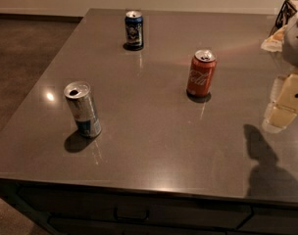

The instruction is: Move coke can near redbull can

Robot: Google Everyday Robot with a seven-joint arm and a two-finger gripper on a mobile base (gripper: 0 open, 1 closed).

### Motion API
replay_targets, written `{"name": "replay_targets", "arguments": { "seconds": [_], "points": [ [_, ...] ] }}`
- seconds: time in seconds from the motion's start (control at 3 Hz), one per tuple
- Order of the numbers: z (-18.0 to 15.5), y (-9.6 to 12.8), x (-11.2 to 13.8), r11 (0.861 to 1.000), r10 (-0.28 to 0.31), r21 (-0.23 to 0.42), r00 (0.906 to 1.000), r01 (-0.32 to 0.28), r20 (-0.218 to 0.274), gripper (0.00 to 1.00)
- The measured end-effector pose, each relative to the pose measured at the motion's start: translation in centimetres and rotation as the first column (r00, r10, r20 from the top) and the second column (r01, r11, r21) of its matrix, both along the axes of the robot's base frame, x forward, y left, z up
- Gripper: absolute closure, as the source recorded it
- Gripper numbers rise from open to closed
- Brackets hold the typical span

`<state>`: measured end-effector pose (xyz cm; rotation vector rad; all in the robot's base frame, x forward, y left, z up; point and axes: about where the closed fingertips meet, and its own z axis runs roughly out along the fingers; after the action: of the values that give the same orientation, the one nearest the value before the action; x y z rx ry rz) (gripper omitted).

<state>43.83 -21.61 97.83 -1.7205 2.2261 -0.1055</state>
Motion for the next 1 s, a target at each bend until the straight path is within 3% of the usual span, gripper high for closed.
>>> {"name": "replay_targets", "arguments": {
  "seconds": [0.67,1.0],
  "points": [
    [0.1,0.5,0.1,1.000,0.008,0.010,1.0000,-0.008,-0.002,0.00],
    [0.0,1.4,1.1,1.000,-0.019,0.021,0.9998,0.019,0.010,0.00]
  ]
}}
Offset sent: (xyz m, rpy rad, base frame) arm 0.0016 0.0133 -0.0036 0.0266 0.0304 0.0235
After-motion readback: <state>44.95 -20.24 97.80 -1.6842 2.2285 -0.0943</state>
